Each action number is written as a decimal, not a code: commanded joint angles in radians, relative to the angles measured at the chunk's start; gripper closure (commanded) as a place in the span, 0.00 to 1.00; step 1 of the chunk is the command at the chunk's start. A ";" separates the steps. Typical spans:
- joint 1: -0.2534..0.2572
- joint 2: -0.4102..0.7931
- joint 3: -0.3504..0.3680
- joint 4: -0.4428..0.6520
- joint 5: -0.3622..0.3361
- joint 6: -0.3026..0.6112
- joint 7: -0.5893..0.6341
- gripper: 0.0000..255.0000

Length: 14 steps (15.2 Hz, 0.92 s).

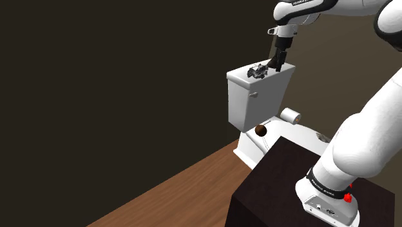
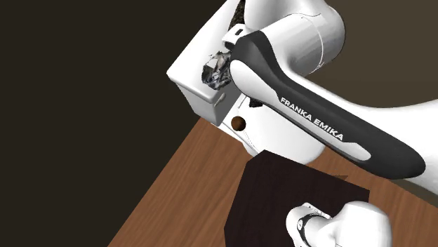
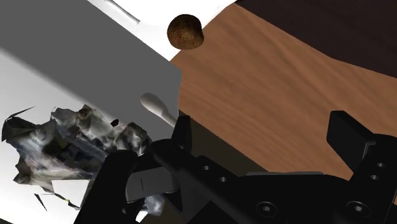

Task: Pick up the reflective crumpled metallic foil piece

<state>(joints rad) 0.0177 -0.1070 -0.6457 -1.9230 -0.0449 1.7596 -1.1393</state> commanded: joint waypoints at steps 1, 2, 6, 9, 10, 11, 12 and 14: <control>-0.009 0.108 -0.038 0.091 0.064 -0.003 -0.118 0.00; -0.020 0.161 -0.050 0.139 0.098 -0.011 -0.171 0.00; -0.106 0.374 -0.057 0.358 0.237 -0.069 -0.361 0.00; -0.202 0.534 -0.030 0.561 0.329 -0.139 -0.471 0.00; -0.239 0.589 -0.018 0.639 0.357 -0.168 -0.500 0.00; -0.279 0.646 -0.002 0.726 0.384 -0.200 -0.524 0.00; -0.323 0.707 0.015 0.824 0.410 -0.237 -0.545 0.00; -0.408 0.824 0.049 1.027 0.453 -0.316 -0.566 0.00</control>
<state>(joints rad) -0.3458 0.6553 -0.6142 -1.0056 0.3838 1.4886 -1.6926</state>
